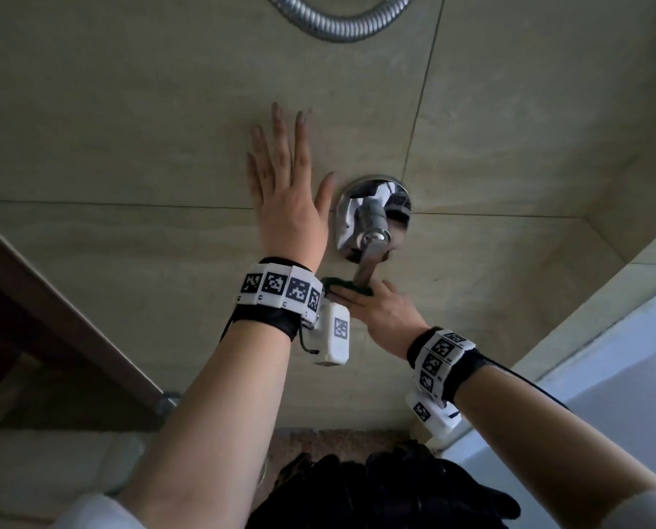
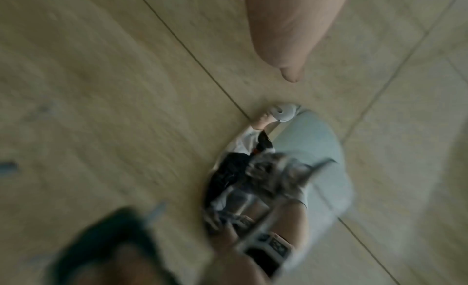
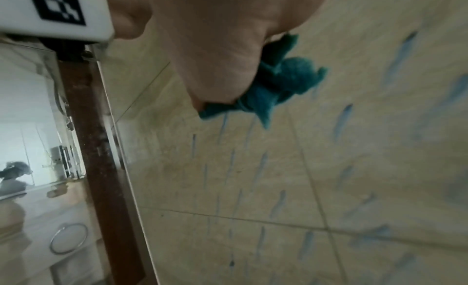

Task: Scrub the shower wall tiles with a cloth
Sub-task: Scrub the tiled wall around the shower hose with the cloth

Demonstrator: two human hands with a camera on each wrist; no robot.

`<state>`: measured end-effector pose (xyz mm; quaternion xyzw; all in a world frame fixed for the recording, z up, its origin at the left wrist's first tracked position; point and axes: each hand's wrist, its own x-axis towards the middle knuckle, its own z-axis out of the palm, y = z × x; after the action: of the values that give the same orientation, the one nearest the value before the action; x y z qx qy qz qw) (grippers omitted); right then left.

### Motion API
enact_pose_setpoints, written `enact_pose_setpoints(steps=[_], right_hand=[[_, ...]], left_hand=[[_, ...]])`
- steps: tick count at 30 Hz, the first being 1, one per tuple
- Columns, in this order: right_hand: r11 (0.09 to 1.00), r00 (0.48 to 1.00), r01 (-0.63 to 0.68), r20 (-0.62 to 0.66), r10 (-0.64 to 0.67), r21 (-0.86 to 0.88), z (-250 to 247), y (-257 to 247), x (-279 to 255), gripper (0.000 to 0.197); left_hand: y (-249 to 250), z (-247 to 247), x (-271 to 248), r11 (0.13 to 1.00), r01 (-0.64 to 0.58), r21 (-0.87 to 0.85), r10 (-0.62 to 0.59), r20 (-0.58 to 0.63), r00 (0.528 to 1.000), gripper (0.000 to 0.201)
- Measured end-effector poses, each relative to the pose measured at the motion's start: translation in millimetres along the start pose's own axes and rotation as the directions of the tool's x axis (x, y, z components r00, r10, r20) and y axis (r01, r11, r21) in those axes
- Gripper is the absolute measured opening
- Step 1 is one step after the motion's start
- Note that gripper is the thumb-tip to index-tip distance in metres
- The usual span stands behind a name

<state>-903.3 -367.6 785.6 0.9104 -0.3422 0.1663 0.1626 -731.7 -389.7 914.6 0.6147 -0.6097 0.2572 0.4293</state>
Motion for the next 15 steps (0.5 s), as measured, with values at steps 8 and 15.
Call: enact_pose_setpoints(steps=[8,15], right_hand=[[0.973,0.929,-0.222,-0.287,0.232,0.066,5,-55,12,0.06],[0.86,0.728,-0.506,-0.503,0.466,0.066,-13,-74,86,0.058]], left_hand=[[-78,-6,4,0.993,0.089,-0.071,-0.087,0.026,0.996,0.064],[-110,3,-1,0.992,-0.007,-0.125,0.017,0.077,0.997,0.067]])
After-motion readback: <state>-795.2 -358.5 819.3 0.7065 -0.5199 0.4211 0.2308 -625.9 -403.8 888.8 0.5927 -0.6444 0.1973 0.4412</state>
